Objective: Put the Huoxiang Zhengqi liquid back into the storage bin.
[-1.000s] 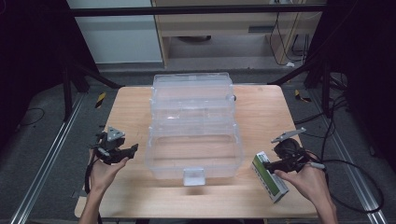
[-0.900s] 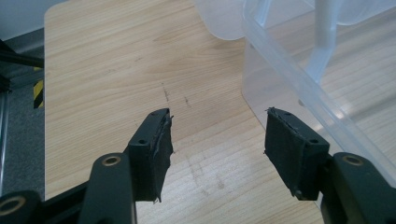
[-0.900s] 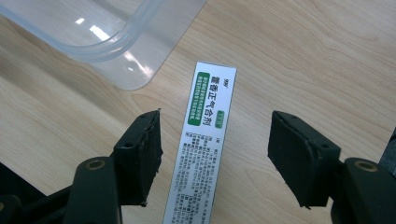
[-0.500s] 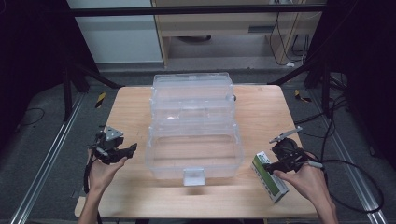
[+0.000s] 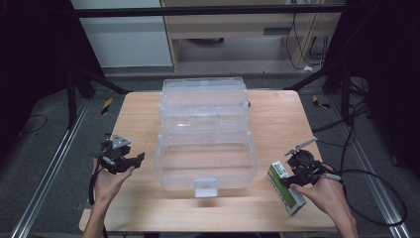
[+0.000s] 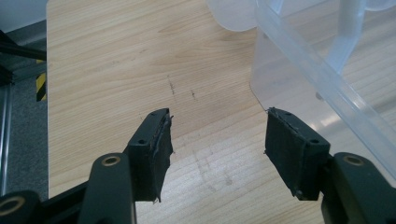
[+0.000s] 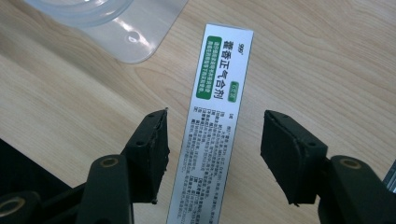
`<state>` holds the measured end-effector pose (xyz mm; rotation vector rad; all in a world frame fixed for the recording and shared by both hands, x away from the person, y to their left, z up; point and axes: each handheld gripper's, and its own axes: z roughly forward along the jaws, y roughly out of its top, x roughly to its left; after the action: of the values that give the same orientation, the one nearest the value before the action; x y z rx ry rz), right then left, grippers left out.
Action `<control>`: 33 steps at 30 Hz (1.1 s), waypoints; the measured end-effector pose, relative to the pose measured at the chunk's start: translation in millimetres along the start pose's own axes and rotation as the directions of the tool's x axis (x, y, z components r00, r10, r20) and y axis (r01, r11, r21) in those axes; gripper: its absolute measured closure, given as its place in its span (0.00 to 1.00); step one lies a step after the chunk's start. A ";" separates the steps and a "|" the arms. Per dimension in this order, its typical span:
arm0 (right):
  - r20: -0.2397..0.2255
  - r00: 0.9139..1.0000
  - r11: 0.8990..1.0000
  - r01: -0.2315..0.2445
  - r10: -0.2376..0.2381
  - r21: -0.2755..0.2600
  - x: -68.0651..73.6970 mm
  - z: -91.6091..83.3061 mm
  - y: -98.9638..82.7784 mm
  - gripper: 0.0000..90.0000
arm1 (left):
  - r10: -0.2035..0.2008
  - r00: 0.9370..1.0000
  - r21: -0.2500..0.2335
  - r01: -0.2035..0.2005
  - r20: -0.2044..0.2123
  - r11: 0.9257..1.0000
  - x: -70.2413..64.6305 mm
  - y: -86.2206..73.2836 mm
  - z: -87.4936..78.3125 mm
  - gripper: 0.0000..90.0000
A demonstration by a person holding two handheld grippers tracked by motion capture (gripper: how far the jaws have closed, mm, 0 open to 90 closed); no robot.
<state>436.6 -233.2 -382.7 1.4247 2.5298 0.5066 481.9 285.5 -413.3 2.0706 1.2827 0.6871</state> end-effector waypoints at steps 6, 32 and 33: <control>-0.005 1.000 1.000 0.007 -0.007 0.011 1.0 1.5 0.4 0.48 | -0.003 1.000 0.002 0.003 -0.003 1.000 0.4 -0.3 0.1 0.45; 0.008 1.000 0.998 0.022 -0.022 0.058 4.4 8.9 2.9 0.55 | 0.014 1.000 0.007 -0.014 -0.009 1.000 -2.2 -0.1 0.5 0.45; 0.009 1.000 0.998 0.014 -0.015 0.063 4.6 9.1 3.3 0.56 | 0.015 1.000 0.007 -0.014 -0.009 1.000 -2.1 -0.2 0.4 0.45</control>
<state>439.8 -225.9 -389.9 1.4256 2.5685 0.4205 481.2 283.5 -413.9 2.0865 1.2781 0.7003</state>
